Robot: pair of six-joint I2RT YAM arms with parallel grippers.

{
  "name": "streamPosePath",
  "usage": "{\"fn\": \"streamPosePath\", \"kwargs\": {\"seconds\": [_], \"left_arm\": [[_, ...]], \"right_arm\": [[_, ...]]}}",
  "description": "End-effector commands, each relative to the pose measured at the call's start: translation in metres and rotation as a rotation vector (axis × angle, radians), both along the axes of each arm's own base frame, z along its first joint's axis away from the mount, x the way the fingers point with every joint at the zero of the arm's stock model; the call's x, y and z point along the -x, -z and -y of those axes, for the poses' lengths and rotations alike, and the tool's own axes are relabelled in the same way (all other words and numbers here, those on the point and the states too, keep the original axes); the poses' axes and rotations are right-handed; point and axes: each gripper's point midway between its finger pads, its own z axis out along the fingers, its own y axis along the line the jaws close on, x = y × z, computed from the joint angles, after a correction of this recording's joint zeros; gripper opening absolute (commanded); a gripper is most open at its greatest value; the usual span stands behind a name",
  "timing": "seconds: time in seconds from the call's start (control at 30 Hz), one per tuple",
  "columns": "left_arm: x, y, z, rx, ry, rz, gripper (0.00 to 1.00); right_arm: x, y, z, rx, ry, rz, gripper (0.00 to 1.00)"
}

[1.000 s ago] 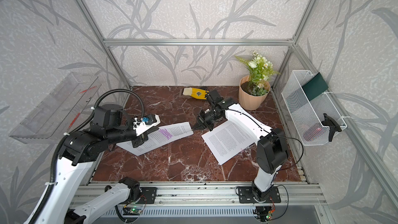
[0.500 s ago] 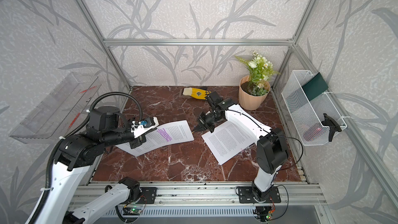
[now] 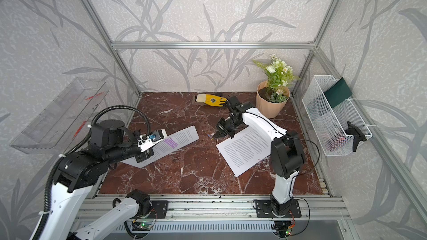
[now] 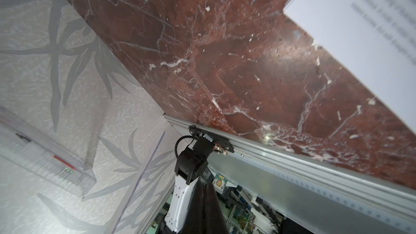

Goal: Unclip the paperclips from the documents
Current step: Remove the paper clip from the document, then place the paper clip at the center of the board.

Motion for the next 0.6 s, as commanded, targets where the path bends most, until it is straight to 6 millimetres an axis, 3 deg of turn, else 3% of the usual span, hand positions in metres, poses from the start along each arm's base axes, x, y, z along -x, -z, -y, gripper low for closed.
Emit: {"fn": "streamPosePath", "kwargs": {"seconds": [0.0, 0.23, 0.57], "left_arm": [[-0.004, 0.001, -0.001, 0.007, -0.022, 0.000, 0.00], [-0.010, -0.006, 0.004, 0.049, -0.039, -0.004, 0.00], [-0.014, -0.013, 0.004, 0.072, -0.061, -0.010, 0.00]], "right_arm": [[-0.019, 0.022, 0.005, 0.089, -0.075, 0.116, 0.00], [-0.070, 0.061, 0.004, 0.222, -0.146, 0.292, 0.00], [-0.129, 0.113, -0.015, 0.248, -0.103, 0.411, 0.00]]}}
